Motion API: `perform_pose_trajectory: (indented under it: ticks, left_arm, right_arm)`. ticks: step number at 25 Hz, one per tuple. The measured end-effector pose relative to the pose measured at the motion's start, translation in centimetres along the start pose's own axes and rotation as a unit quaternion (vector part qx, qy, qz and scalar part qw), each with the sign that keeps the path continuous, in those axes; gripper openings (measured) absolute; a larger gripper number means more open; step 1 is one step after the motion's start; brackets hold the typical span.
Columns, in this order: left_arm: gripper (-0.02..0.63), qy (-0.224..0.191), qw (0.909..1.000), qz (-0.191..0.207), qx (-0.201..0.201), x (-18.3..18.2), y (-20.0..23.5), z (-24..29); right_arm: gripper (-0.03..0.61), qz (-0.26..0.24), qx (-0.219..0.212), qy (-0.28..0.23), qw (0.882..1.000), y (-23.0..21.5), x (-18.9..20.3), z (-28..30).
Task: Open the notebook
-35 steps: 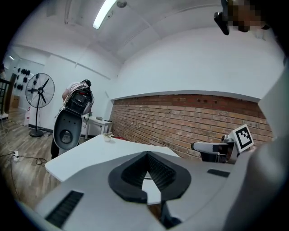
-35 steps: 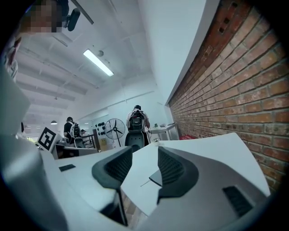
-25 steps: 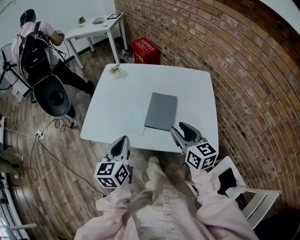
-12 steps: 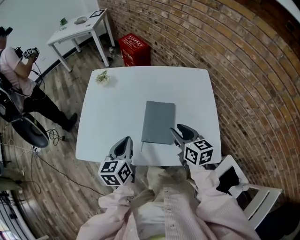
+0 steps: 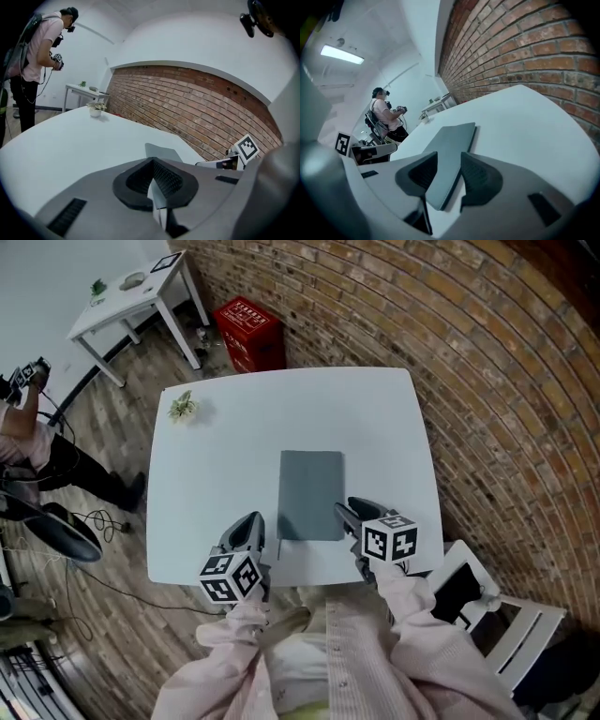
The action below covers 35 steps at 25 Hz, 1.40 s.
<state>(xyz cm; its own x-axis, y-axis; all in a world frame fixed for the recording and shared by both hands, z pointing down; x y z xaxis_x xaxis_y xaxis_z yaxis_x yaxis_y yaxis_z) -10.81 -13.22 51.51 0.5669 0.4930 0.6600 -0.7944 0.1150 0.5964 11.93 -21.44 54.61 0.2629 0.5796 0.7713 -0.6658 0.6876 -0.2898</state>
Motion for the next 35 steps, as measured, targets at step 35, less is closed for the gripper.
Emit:
perform_pose_trajectory:
  ticks: [35]
  left_arm:
    - [-0.006,0.121,0.9907,0.012,0.061,-0.6,2.0,4.2]
  right_arm:
    - [0.051,0.145,0.037,0.096,0.984,-0.3,1.5,2.0]
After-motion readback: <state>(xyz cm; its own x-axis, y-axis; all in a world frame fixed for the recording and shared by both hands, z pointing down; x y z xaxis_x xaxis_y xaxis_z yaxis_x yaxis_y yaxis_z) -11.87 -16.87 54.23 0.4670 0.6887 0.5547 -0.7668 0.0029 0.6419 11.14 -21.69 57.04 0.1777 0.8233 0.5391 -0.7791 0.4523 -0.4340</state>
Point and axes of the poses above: the fingertips, and each gripper's own axes: z forward along the fingers, y to its left, x out of its underside, the point moved 5 cm from there along -z, backward along the fingers, and after that the axes turned 14 degrees about -z, right-handed, at the moved point
